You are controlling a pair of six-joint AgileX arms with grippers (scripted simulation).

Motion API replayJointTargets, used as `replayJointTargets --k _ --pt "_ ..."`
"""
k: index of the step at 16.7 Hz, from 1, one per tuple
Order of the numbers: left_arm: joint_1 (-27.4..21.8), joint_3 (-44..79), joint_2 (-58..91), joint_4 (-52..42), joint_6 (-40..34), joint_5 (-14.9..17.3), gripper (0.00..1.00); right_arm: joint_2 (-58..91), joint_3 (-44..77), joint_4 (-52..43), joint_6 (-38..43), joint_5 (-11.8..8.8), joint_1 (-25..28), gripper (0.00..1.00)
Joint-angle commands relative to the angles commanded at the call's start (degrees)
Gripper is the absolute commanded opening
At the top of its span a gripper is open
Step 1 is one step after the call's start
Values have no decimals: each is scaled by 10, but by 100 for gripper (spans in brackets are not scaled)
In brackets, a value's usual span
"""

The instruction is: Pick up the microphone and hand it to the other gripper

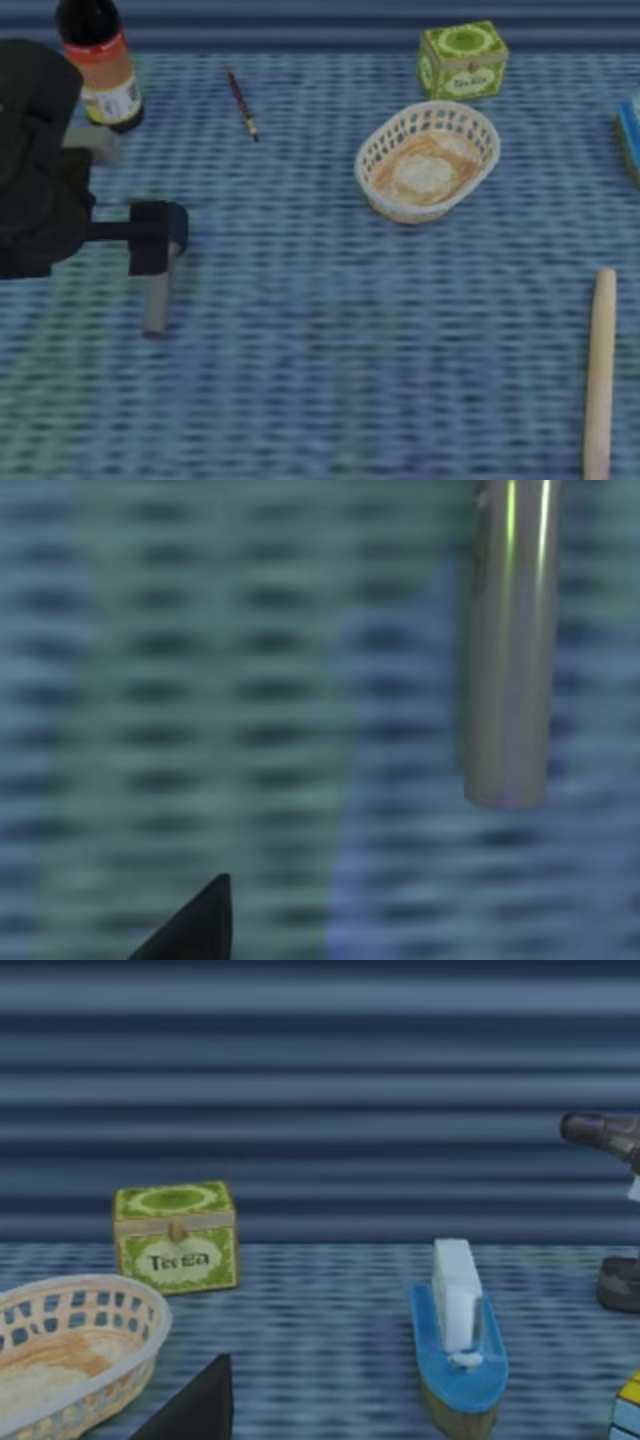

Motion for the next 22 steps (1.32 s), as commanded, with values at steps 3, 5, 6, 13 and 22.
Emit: replayJointTargets --k 3,5,6,13,22 --pt "-14 64 93 -41 -12 2 100 0 0 0 0 0 0 100" --pt "-20 91 128 -57 -17 3 100 0 0 0 0 0 0 100" --pt "-21 98 137 -61 -19 3 100 0 0 0 0 0 0 100" --pt "-20 96 146 -52 -18 3 100 0 0 0 0 0 0 100" --pt "-25 33 271 137 -21 4 100 0 0 0 0 0 0 100"
